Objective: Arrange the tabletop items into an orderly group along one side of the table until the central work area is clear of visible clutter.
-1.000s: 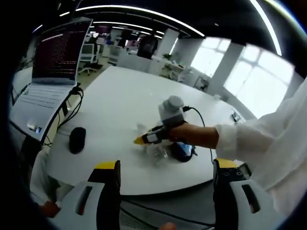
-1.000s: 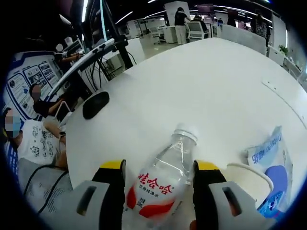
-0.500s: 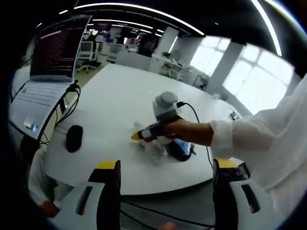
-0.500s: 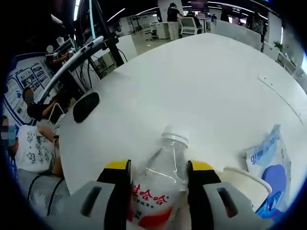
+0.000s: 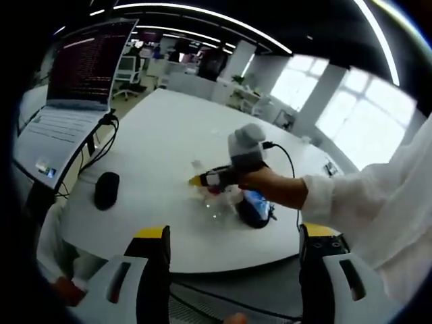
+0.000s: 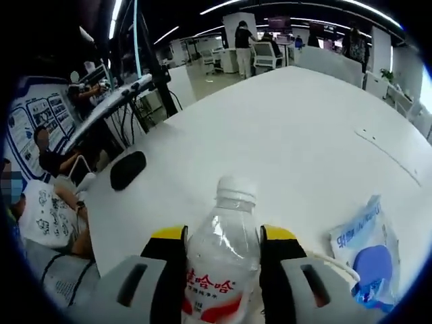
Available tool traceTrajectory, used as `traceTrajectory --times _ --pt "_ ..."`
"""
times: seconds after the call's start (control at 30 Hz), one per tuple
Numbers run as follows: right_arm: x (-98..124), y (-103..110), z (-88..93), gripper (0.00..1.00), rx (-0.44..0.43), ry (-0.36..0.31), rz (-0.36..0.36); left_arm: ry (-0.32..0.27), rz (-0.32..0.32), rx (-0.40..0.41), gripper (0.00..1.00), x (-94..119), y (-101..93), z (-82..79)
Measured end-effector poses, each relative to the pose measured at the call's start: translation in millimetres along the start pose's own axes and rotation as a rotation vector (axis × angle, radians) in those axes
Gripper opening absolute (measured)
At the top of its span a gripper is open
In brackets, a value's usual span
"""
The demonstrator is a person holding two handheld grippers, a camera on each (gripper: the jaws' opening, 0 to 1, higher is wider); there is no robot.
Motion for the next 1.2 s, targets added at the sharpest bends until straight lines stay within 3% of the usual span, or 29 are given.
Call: traceTrajectory --times 0.5,0.83,1.2 --pt "38 -4 -10.4 0.37 0.009 -0.19 0.034 -0.012 0.023 0.01 0.74 -2 -2.1 -2.0" --pt "64 -2 -19.5 0.37 0.003 -0.276 0.051 -0.032 0.027 0.017 0.74 -1 -1.2 -4.7" --pt "54 -13 -31.2 0.38 -0.021 -0.338 0.1 -0.031 0.029 0.018 0.74 1 -1.3 -2.3"
Point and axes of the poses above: the point that each gripper's makers call its tool centre point, and the gripper's own axes: x roughly backward along the fingers, y roughly to its left, z roughly out of its underside, the point moved 6 cm from there along x, roughly backward along the fingers, and after that the axes turned 13 degrees about z, right-handed, at the moved point
